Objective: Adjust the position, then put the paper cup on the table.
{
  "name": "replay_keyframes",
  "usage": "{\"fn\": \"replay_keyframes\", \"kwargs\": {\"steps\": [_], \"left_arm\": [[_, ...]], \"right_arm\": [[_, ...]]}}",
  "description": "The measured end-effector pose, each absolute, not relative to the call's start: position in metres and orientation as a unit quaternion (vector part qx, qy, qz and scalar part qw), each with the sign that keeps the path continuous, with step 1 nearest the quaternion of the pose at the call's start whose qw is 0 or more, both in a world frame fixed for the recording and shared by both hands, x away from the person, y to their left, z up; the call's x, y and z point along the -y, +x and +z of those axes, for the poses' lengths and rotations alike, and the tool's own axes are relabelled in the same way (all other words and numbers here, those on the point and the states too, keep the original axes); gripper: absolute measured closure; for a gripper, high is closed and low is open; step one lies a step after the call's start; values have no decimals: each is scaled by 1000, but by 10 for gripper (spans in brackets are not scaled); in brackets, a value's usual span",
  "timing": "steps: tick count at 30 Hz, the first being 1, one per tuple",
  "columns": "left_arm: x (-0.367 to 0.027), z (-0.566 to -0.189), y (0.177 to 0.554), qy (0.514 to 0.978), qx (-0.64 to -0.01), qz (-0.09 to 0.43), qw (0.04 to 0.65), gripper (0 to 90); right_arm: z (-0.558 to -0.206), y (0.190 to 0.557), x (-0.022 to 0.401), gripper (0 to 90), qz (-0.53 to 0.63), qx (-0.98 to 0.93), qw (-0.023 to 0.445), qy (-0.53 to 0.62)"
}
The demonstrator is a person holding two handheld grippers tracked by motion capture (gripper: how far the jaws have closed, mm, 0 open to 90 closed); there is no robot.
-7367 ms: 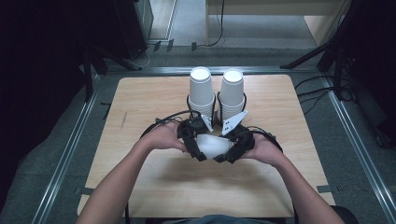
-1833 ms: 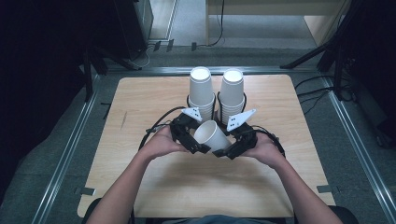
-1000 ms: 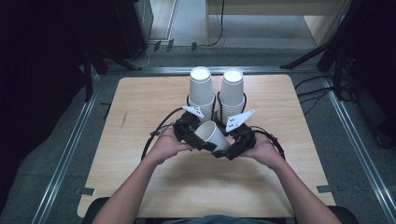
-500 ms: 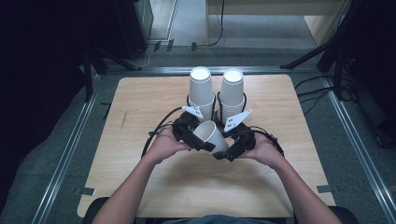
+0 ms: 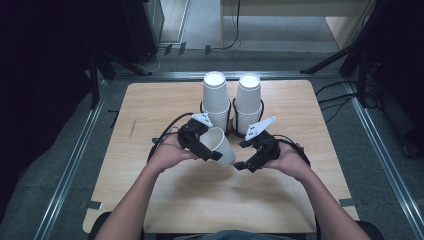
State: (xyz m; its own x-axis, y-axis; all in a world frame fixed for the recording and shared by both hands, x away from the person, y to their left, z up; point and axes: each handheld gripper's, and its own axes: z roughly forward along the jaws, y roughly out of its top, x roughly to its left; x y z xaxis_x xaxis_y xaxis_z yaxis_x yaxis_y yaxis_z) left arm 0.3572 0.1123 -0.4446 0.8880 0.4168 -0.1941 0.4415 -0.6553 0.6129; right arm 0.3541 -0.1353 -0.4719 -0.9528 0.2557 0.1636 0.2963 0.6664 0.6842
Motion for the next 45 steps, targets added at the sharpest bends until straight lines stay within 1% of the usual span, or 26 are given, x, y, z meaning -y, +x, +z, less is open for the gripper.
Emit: {"fn": "replay_keyframes", "kwargs": {"steps": [14, 18, 27, 45], "left_arm": [[-117, -449, 356, 926, -214, -4, 310, 100], [-119, -448, 355, 929, -210, 0, 306, 100], [-132, -447, 357, 927, -218, 4, 304, 100], [-169, -444, 362, 919, -260, 23, 295, 99]], "right_arm": [[-469, 355, 150, 141, -386, 903, -7, -190], [-468, 355, 153, 144, -388, 900, -10, -198], [-467, 354, 159, 147, -395, 896, -19, -203], [-468, 358, 170, 148, -396, 894, -27, -210]]}}
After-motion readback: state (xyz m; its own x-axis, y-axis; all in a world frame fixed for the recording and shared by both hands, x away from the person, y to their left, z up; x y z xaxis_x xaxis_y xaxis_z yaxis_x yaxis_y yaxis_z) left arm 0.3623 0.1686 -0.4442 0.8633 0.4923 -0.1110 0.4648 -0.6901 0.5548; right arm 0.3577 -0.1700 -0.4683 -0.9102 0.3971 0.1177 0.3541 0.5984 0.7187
